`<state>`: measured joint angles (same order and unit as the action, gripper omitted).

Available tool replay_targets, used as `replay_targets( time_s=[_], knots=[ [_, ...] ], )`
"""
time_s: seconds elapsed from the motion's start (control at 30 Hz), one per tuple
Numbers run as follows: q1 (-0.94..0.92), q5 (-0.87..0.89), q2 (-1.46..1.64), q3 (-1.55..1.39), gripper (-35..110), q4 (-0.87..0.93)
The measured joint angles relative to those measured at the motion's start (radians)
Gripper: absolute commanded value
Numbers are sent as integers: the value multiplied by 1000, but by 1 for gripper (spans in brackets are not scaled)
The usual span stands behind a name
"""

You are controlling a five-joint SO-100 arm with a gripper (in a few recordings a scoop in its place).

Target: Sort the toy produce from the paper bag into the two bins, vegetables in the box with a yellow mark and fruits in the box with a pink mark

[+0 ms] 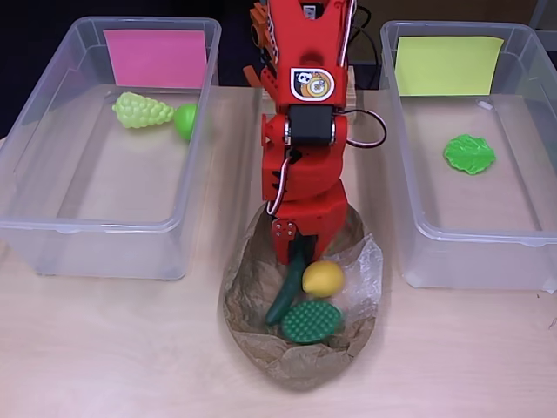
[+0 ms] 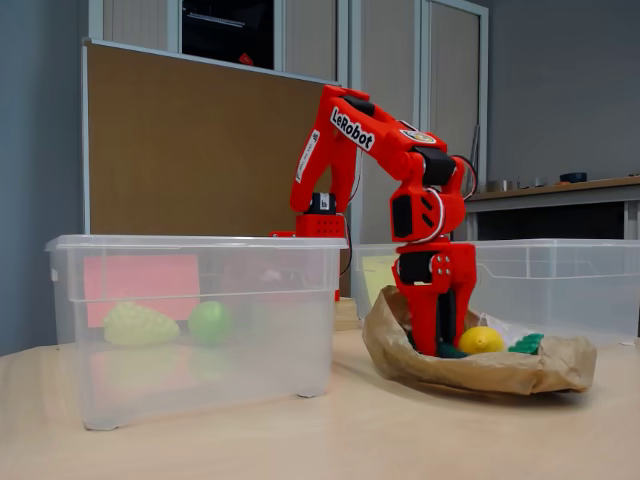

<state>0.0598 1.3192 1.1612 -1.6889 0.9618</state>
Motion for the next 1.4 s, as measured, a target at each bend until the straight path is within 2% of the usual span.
replay_targets(
  time_s=[0.37, 0.57, 0.73, 1.0, 1.23, 1.4],
  knots=[
    [-44, -89, 249, 178, 1, 436],
    [101, 32, 468, 221, 1, 638],
    [301, 293, 683, 138, 2, 696],
    [758, 888, 831, -31, 2, 667],
    [1170, 1442, 779, -187, 3, 460],
    [1284, 1551, 730, -356, 8, 253]
  ],
)
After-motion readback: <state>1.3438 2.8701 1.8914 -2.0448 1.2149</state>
